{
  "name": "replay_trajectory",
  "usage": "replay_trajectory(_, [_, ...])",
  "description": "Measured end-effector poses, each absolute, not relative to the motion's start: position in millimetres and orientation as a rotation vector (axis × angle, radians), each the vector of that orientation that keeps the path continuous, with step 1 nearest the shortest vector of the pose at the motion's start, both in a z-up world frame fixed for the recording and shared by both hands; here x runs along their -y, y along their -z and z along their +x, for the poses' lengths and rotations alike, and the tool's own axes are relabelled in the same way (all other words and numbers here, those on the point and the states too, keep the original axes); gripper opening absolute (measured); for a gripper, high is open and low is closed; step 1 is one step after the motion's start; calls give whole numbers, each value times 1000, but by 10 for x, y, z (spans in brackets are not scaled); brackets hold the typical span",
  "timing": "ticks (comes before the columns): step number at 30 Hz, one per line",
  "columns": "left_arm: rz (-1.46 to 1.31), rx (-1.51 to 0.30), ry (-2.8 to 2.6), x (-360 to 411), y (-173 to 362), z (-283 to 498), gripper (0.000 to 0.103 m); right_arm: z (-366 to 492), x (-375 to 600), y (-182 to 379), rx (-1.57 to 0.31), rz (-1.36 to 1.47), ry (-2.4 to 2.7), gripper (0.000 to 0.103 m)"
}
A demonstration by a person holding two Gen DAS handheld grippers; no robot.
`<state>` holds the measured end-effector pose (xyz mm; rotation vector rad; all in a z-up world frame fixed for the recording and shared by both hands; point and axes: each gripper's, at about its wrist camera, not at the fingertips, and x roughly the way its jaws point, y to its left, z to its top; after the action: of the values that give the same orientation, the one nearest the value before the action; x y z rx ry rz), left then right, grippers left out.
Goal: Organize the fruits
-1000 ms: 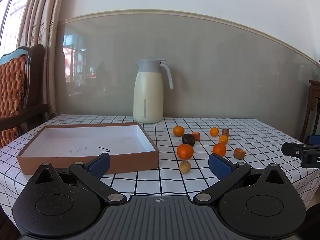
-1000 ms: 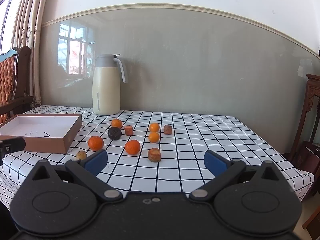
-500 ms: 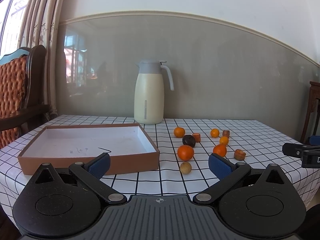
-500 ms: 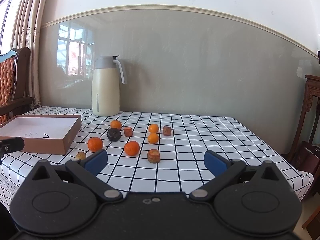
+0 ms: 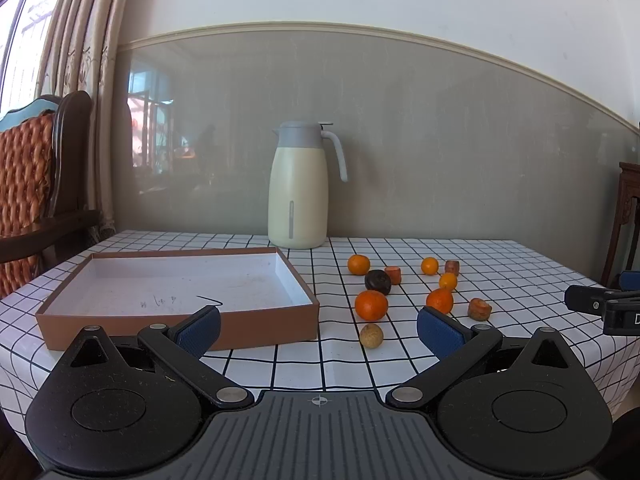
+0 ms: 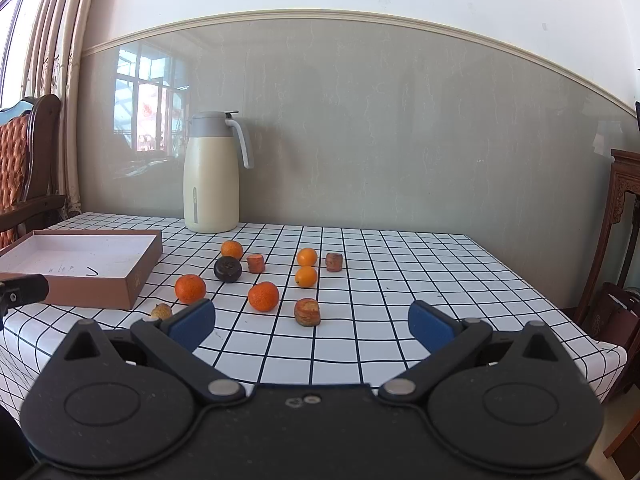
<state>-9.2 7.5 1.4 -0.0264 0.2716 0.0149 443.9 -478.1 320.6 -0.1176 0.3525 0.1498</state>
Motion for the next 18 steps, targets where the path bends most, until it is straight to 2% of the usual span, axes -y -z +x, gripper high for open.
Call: replay_trajectory(18, [-24,-269,-15,-82,-21,-105,103,4441,4791,-3217,-352,-115,-147,97])
